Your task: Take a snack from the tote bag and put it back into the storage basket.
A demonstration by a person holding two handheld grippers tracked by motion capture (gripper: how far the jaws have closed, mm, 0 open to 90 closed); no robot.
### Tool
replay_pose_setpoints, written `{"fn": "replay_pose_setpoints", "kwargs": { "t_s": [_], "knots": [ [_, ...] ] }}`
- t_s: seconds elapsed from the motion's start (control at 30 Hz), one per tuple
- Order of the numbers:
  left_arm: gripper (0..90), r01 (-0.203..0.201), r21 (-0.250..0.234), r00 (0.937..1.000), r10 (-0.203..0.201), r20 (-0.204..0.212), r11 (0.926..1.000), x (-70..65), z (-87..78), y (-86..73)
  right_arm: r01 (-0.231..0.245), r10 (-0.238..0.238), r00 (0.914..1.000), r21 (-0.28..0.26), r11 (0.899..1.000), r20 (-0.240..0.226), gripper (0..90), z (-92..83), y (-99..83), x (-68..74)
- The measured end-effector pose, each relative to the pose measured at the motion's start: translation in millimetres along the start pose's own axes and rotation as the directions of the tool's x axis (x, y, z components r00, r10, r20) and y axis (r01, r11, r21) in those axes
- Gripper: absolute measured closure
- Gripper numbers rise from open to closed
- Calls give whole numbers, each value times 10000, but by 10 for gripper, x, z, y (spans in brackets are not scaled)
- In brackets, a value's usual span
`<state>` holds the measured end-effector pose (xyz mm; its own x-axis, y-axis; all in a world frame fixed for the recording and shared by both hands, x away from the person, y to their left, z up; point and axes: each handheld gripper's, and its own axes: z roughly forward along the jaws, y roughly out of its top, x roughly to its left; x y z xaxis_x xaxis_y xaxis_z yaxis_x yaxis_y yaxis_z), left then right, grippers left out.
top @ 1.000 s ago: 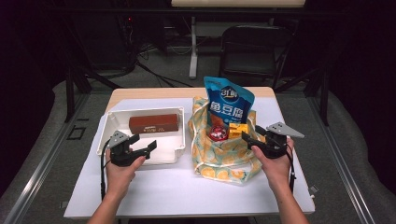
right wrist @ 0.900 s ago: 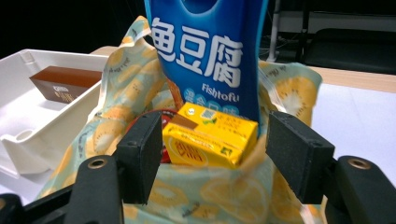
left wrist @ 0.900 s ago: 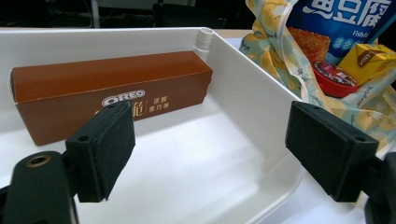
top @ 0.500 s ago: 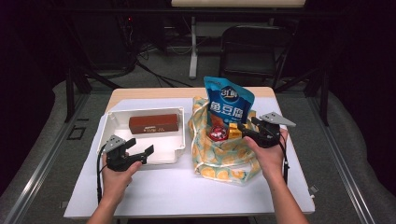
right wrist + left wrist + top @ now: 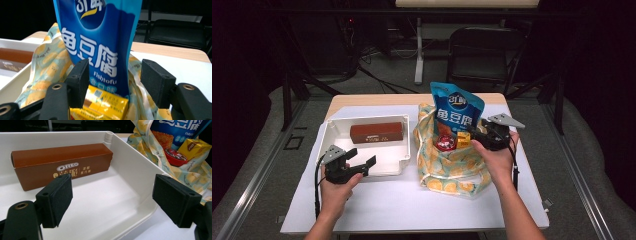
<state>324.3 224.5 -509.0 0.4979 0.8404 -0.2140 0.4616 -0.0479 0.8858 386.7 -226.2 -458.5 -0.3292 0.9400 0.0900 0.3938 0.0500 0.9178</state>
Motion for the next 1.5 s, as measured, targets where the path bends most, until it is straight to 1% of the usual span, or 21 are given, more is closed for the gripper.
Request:
{"fn": "replay_pose_setpoints", "kwargs": {
  "t_s": [0.03, 0.17, 0.27, 0.33, 0.5, 0.53, 0.63, 0.73, 0.87, 1.0, 1.1, 1.17, 1.27, 1.37, 1.5],
  "knots": [
    [173, 30, -15, 10000, -30, 0, 10000, 0, 3, -1, -39, 39, 10000, -59, 10000, -44, 411, 16, 9, -2],
    [179, 48, -13, 10000, -48, 9, 10000, 2, 4, -3, -31, 31, 10000, -21, 10000, -17, 457, 91, 46, 3],
    [185, 73, -25, 10000, -73, 27, 10000, 6, -1, -1, 69, -69, 10000, 43, 10000, -29, 470, 164, 74, 24],
    [187, 104, -92, 9999, -104, 3, 9999, 9, -1, -1, 34, -34, 10000, 75, 10000, -7, 478, 210, 90, 34],
    [193, 117, -65, 9999, -117, 0, 9999, 31, -14, 2, 30, -30, 10000, 132, 9999, -26, 515, 309, 115, 39],
    [195, 136, -100, 9999, -136, -22, 9999, 31, -10, -1, 74, -74, 10000, 179, 9998, -1, 526, 322, 120, 43],
    [199, 132, -59, 9999, -132, 7, 9999, 32, -2, -5, 114, -114, 9999, 84, 9999, 28, 568, 355, 130, 67],
    [203, 110, -26, 9999, -110, 2, 9999, 25, -1, -4, 144, -145, 9998, 18, 9999, 151, 618, 381, 130, 91],
    [208, 118, -34, 9999, -118, -3, 9999, 22, 0, -2, 227, -226, 9997, -81, 9997, 67, 671, 393, 116, 92],
    [212, 129, -84, 9999, -129, -7, 9999, 17, 5, -1, 410, -410, 9992, -71, 9991, -37, 774, 384, 111, 86],
    [215, 100, -44, 10000, -100, 5, 9999, 12, 5, 0, 321, -323, 9994, -115, 9994, -129, 835, 388, 104, 72],
    [216, 116, -87, 9999, -116, -16, 9999, 12, 4, 0, 328, -330, 9992, -88, 9994, -230, 852, 390, 107, 70],
    [219, 133, -83, 9999, -133, -23, 9999, 27, -6, 3, 538, -539, 9983, -73, 9985, -203, 870, 388, 114, 94],
    [222, 190, -101, 9998, -190, -16, 9998, 39, -10, 3, 387, -392, 9986, -154, 9991, -361, 884, 381, 119, 92],
    [224, 187, -98, 9998, -188, -41, 9998, 40, -12, 1, 572, -582, 9974, -240, 9981, -431, 893, 355, 155, 129]
  ]
}}
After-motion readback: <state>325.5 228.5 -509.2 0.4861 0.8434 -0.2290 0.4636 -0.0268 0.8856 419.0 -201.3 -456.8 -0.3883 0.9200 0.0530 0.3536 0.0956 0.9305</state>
